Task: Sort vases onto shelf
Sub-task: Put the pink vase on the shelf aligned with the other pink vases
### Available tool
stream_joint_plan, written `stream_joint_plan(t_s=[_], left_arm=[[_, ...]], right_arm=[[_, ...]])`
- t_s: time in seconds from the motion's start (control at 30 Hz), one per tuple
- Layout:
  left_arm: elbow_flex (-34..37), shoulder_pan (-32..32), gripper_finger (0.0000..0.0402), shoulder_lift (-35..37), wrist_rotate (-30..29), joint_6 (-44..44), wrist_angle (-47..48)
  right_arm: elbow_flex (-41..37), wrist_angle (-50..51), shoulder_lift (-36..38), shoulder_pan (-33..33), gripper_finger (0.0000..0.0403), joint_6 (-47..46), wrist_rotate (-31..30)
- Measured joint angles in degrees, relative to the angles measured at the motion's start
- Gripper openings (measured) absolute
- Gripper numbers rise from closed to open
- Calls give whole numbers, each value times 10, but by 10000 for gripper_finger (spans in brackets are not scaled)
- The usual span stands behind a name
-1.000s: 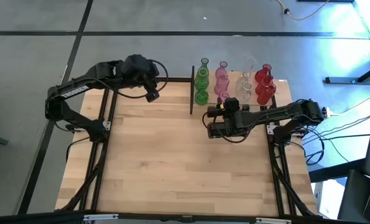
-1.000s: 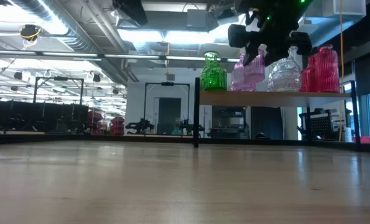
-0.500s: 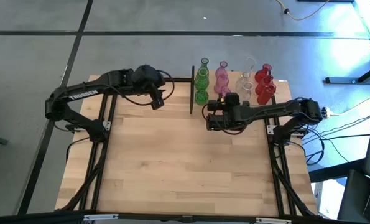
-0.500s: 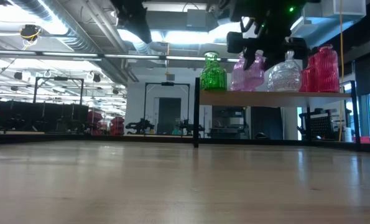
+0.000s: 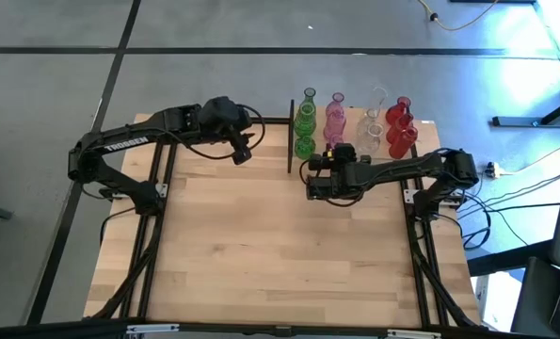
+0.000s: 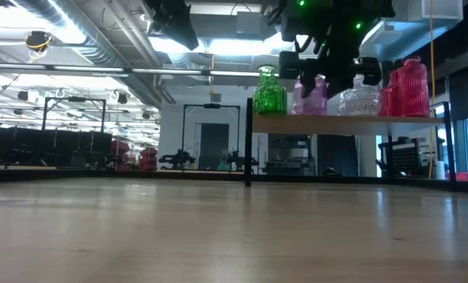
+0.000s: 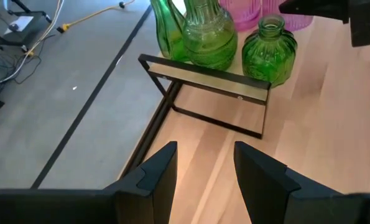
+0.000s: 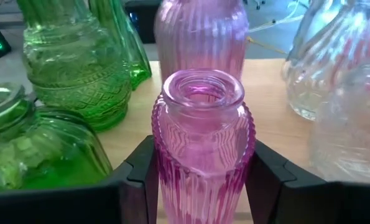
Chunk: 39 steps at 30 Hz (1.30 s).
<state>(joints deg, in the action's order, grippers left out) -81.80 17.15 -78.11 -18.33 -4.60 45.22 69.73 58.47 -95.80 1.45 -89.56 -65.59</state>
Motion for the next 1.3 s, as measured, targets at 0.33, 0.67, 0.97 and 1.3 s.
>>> stream_joint_plan(t_s=[0.33,0.67,0.97,1.3], left_arm=[[0,0,151,0,0,0,-5],[0,0,151,0,0,0,-16],[0,0,151,0,0,0,-16],[0,0,151,0,0,0,-16]], right_arm=[[0,-14,-14,-1,142,-1,-7],[0,-14,-16,-4,142,-1,-9],[0,-13,-16,-20,142,-1,-8],[0,-13,-16,-19,142,-1,-6]])
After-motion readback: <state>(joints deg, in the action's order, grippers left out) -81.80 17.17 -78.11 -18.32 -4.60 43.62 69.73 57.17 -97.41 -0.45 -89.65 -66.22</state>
